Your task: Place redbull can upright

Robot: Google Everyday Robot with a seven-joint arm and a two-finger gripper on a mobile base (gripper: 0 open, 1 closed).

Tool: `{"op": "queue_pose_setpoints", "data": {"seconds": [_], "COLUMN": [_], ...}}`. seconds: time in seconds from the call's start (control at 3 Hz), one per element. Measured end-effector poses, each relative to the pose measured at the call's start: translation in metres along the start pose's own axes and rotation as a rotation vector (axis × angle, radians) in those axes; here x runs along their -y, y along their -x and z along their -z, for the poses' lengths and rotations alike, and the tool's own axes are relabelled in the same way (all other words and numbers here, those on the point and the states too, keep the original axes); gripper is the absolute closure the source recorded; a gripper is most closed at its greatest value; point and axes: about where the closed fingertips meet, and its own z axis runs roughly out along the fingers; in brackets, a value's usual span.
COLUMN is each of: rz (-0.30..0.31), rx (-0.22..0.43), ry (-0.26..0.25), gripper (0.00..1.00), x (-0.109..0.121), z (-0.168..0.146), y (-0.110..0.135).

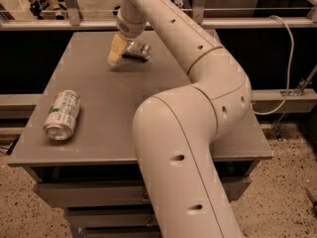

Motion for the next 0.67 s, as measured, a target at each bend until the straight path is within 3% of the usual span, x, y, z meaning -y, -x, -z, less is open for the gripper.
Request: {"op": "queue_pose_setpoints", "data": {"seconds": [0.33,0.67], "rz": [0.004,0.012], "rx": [-0.027,-0.037], "ry": [0.004,0.008], "gripper": [0.15,0.39], "x": [0.0014,0.0004], "z": [-0.0081,-0.0109], "y": [-0.0006,0.003]}}
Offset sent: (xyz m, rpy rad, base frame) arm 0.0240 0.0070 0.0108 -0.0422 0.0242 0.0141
